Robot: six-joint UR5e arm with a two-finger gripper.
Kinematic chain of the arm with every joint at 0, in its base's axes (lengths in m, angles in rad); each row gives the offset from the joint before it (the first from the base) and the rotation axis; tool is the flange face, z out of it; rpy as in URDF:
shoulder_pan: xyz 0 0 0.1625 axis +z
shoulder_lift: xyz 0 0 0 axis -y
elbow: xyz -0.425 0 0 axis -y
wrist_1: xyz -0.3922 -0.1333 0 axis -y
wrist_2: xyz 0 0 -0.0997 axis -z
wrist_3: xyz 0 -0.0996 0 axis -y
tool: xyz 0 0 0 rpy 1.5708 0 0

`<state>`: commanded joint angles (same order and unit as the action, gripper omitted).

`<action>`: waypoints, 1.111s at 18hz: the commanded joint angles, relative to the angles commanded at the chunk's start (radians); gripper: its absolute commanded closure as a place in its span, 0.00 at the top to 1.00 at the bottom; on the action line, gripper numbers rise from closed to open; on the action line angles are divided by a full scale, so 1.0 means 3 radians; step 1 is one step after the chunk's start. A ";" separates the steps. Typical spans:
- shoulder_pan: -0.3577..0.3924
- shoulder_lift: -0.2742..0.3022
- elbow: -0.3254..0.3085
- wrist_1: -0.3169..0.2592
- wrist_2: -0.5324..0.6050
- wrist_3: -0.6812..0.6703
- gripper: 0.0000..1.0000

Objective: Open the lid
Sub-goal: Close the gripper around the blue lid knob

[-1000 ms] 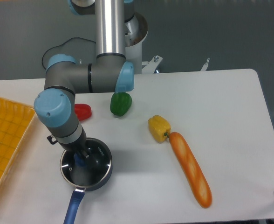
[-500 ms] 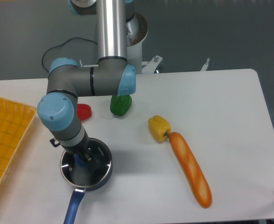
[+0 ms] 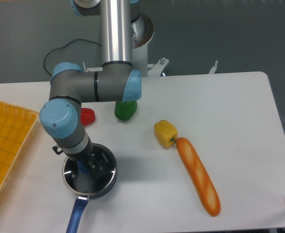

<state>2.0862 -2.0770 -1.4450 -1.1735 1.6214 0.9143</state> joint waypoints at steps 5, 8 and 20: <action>-0.0005 -0.0010 0.0005 0.0005 -0.0005 0.0015 1.00; -0.0010 -0.0015 0.0005 0.0005 -0.0005 0.0010 1.00; -0.0015 -0.0036 0.0010 0.0005 -0.0005 0.0020 0.83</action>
<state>2.0816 -2.0877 -1.4419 -1.1720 1.6199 0.9204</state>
